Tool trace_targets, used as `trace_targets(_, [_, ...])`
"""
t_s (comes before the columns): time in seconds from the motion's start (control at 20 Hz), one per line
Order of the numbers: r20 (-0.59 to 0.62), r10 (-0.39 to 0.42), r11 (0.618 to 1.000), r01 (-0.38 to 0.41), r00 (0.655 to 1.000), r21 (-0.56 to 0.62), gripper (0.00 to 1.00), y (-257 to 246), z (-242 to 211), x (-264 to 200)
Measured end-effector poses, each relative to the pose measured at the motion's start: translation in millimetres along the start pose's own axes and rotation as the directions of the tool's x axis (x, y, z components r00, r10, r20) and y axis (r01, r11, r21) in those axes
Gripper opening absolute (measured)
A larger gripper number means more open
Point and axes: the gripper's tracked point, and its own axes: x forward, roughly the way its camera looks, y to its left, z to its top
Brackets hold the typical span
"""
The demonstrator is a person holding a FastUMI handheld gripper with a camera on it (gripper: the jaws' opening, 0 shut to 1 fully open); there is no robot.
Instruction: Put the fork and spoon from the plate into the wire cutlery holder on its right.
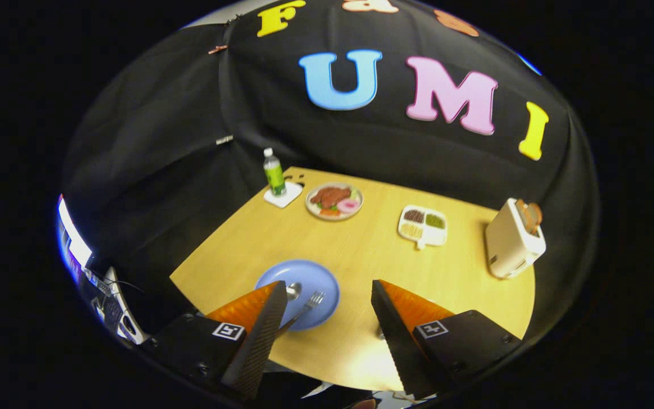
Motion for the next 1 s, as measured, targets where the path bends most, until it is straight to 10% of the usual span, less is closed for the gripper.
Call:
trace_targets(0.3, [-0.252, 0.091, 0.989, -0.058, 0.963, 0.137, 0.77, 37.9, -79.0, 75.4])
trace_targets(0.95, [-0.499, -0.023, 0.986, 0.103, 0.866, 0.134, 0.60, 40.8, -162.2, 164.7])
trace_targets(1.0, [-0.506, -0.024, 0.984, 0.110, 0.862, 0.140, 0.48, 41.8, -163.3, 164.5])
